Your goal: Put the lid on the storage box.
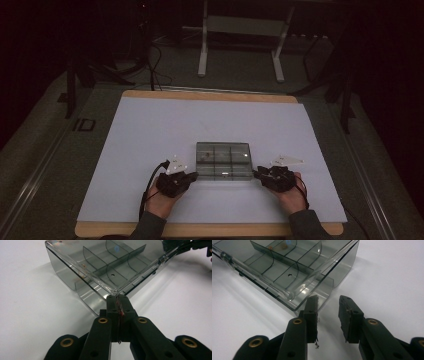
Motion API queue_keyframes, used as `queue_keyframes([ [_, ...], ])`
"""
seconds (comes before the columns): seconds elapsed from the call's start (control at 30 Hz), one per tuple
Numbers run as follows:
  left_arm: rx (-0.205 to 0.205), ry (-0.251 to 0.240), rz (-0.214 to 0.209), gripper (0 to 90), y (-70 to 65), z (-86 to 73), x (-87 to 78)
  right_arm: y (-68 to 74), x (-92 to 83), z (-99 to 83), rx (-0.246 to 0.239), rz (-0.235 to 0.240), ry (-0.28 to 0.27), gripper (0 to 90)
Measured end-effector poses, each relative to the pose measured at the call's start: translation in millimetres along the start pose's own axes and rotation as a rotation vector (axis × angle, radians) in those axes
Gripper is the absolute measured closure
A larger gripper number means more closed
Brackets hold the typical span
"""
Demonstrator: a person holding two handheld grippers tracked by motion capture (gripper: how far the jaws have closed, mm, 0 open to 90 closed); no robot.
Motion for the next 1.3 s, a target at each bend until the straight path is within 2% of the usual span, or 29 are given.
queue_keyframes([
  [0.8,0.005,0.025,-0.019,89.2,-3.7,-7.4,-0.8,-0.3,-0.1,0.2,-0.002,0.001,0.002,68.2],
  [1.3,0.01,-0.017,-0.019,89.2,-2.1,-2.8,-7.8,-1.6,0.1,0.5,0.002,0.0,0.002,67.6],
])
Point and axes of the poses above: each handheld gripper's, and its own axes: x roughly forward along the jaws, z roughly out of its top, y roughly to its left, the point moved 6 cm from there along x, roughly forward along the jaws, and after that the axes turned 15 degrees about x, right-handed, at the moved point
